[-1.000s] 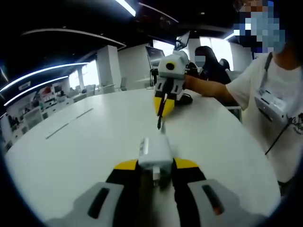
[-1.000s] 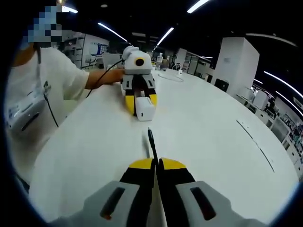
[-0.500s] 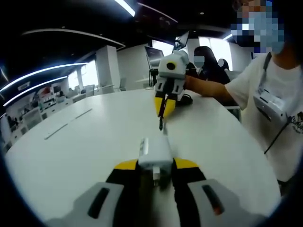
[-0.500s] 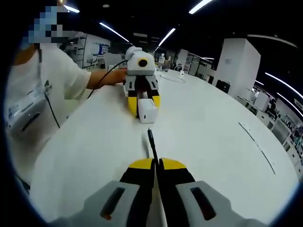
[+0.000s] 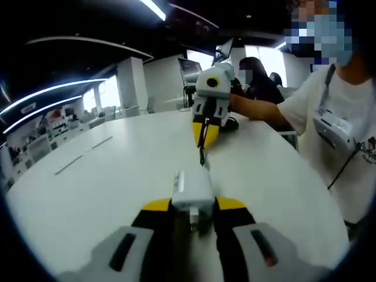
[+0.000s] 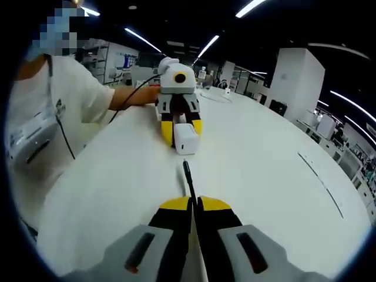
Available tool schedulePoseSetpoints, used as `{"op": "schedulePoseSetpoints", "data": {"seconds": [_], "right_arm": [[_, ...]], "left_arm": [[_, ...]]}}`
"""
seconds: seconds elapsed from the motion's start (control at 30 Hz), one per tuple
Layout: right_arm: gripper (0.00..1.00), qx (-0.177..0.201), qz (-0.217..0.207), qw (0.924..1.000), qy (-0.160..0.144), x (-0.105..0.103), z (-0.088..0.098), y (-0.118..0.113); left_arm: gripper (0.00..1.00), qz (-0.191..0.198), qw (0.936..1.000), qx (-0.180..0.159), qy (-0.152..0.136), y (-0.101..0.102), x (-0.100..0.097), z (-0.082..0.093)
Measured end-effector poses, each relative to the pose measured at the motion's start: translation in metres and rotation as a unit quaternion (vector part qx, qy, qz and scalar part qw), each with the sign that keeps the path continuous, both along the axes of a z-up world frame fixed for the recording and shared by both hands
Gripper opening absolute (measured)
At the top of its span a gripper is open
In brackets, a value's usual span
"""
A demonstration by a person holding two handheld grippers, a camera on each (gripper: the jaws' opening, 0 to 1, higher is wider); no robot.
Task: Plug the desk Type‑C cable into the charger adapter.
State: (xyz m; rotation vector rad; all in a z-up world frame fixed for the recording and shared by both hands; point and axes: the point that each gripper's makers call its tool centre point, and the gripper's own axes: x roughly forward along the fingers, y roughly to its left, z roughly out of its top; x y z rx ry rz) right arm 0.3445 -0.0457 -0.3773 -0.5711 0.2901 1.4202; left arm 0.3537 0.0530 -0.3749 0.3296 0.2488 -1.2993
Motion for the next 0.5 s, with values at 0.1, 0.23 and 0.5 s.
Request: {"op": "schedulePoseSetpoints", "data": {"seconds": [0.1, 0.23, 0.5], "right_arm": [[0.04, 0.002, 0.0, 1.0, 0.0, -0.0003, 0.0007, 0.0007], [0.04, 0.001, 0.001, 1.0, -0.003, -0.0015, 0.0004, 0.0018], [0.04, 0.0, 0.002, 1.0, -0.003, -0.0023, -0.0012, 0.0028]], "left_arm": [[0.26, -0.002, 1.0, 0.001, -0.007, -0.001, -0.0008, 0.0003], [0.26, -0.006, 1.0, 0.001, -0.007, -0.0023, -0.0025, 0.0001], [0.26, -0.009, 0.9999, 0.001, -0.008, -0.0033, -0.0033, 0.0]]}}
